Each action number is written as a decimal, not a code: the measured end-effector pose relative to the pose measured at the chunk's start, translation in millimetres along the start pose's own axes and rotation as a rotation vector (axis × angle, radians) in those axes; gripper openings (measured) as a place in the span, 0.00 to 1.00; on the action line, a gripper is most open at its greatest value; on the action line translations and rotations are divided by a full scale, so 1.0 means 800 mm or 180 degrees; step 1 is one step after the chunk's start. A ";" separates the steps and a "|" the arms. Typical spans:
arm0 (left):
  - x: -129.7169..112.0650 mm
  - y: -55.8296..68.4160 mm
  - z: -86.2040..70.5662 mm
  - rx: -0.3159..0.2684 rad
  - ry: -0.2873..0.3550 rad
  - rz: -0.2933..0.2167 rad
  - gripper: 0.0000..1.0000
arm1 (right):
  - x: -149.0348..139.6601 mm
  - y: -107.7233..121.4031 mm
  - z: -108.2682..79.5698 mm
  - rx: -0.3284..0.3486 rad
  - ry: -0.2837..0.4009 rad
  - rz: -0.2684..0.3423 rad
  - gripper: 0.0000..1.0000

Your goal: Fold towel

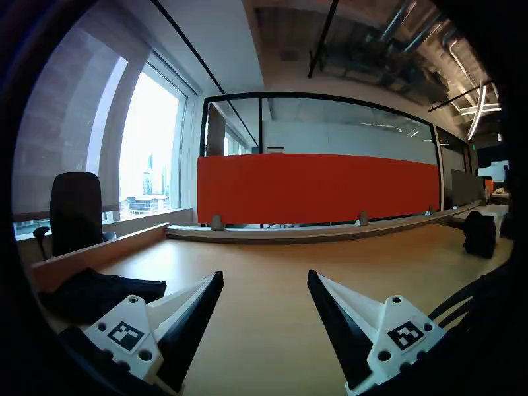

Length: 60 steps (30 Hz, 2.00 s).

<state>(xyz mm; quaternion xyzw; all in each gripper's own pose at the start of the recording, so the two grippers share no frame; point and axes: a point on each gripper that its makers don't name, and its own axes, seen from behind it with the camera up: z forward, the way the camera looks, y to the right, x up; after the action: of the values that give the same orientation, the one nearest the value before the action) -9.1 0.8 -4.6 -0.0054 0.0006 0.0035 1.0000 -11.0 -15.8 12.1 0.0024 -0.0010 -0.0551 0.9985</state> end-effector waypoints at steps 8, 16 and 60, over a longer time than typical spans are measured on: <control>-0.001 0.000 0.000 0.0000 0.0001 -0.0002 0.94 | -0.040 -0.008 -0.002 0.0045 0.0021 0.0059 1.00; -0.001 0.001 0.001 0.0000 0.0001 -0.0002 0.94 | -0.086 0.004 -0.002 0.0003 0.0016 0.0198 1.00; 0.000 0.002 0.001 0.0000 0.0002 -0.0003 0.94 | -0.155 0.005 -0.001 0.0032 -0.0040 0.0327 1.00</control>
<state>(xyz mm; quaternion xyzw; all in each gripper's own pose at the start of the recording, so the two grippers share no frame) -9.3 2.6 -4.2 -0.0054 0.0009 0.0031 1.0000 -133.9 1.6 11.2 0.0070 -0.0076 -0.0039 0.9999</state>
